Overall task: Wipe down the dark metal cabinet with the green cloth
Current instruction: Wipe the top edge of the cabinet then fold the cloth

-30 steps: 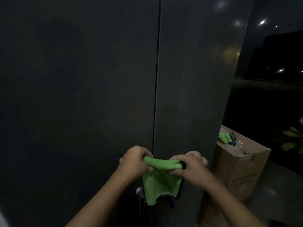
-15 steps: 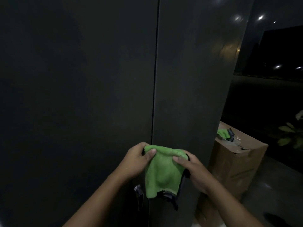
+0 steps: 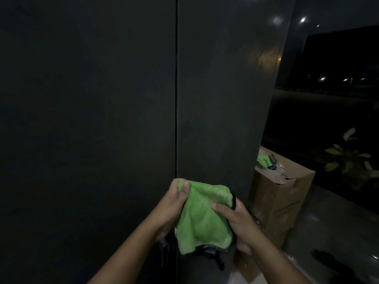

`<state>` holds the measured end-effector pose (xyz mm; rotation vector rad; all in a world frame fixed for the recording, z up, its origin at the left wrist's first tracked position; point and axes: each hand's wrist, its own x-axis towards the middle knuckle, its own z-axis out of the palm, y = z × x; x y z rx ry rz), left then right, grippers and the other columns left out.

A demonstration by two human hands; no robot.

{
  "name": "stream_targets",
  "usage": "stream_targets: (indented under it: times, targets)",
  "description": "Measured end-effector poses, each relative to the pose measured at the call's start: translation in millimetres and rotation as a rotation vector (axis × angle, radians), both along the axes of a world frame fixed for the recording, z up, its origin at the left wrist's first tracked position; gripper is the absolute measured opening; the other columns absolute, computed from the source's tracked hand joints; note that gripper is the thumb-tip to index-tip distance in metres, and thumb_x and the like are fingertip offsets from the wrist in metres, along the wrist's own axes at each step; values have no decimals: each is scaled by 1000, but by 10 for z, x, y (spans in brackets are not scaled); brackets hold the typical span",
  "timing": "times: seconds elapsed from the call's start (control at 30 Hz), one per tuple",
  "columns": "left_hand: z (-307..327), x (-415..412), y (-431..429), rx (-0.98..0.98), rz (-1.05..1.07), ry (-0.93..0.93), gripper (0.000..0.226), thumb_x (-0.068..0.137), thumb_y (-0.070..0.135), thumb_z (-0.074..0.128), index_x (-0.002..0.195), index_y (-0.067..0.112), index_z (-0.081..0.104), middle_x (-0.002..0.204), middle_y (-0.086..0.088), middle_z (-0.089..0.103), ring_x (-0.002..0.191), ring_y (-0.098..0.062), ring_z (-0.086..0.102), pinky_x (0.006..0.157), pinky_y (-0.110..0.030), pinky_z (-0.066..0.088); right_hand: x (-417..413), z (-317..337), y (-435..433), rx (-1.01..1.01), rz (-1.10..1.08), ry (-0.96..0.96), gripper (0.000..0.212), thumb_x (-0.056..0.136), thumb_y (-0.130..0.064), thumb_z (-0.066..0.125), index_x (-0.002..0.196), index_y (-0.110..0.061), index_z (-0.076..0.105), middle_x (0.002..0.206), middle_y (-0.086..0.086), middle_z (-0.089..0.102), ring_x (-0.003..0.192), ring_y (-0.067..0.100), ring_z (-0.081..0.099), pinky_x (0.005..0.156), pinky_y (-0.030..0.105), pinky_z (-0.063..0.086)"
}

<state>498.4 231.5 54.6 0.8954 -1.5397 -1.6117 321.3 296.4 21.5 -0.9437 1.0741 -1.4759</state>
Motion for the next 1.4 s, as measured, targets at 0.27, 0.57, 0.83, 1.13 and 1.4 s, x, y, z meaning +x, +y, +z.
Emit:
stream_targets:
  times: [0.27,0.57,0.83,1.13,1.4]
  targets:
    - [-112,-33,-1,93,-258,74,67,75,-5,77,126,19,42,120,-14,65,110,-28,66,90,-46,55,-218,41,19,-7,-61,-69,32,85,-1,67,117,-1,64,113,26,70,102,40,69,80,45,61]
    - [-96,-405,-144,-85,4,93,30,84,-18,56,86,11,64,90,-12,67,80,-25,64,68,-38,51,-627,-93,14,-40,191,-493,38,67,3,69,105,0,71,121,31,60,111,45,60,95,52,53]
    - [3,-832,-427,187,-121,326,23,69,16,59,85,-1,66,88,-20,59,80,-31,59,66,-36,50,-1028,-87,-288,0,61,-266,50,53,-17,97,95,-7,72,116,25,63,99,39,66,81,44,60]
    - [165,-1830,-789,178,5,219,75,62,-20,75,122,16,50,101,-21,73,95,-41,69,84,-53,56,-1903,-45,-864,-45,-5,-230,83,45,-14,99,120,4,68,120,31,65,103,41,69,79,43,60]
    - [140,-3024,-1190,174,12,258,50,71,-15,69,116,7,67,102,-20,73,93,-33,70,78,-38,59,-2933,-154,-1251,57,29,-395,46,88,-15,73,130,-2,62,132,29,60,117,42,62,93,52,55]
